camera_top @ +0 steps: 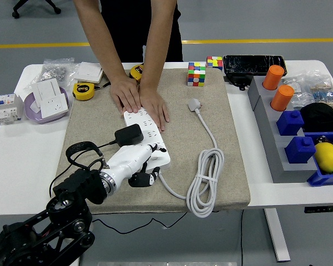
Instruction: Pick up the plug,place it near the board,insert it into the board,press the button
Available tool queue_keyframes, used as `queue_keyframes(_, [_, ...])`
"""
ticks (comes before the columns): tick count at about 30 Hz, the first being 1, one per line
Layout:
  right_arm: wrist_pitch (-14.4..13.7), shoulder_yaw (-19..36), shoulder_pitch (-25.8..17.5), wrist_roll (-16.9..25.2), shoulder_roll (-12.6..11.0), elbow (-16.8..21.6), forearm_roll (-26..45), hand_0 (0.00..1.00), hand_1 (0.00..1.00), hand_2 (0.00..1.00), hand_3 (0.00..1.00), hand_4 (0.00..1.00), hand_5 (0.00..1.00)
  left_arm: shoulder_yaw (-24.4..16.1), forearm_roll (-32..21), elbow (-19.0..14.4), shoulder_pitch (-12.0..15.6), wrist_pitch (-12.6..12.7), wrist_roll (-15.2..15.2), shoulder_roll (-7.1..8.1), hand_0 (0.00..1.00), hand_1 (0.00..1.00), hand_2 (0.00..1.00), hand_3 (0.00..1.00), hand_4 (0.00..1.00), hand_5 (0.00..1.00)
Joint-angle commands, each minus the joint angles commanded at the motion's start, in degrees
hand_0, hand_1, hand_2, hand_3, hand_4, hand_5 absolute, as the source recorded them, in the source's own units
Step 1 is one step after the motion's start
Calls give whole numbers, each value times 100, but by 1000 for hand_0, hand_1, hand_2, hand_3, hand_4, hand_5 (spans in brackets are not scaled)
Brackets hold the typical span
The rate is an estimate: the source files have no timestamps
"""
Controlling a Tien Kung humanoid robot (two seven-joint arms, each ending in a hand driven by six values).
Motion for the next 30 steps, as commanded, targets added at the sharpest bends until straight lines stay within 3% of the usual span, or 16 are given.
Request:
queue_keyframes(9, [0,30,0,-4,0,0,-13,873,736,728,767,998,933,-2,107,201,-29,-73,-7,-12,166,65,149,825,461,47])
queue_keyframes(30, [-2,43,8,4,2,0,2,872,736,728,768,998,930,-87,175,222,21,-156,36,52,166,65,148,775,454,29])
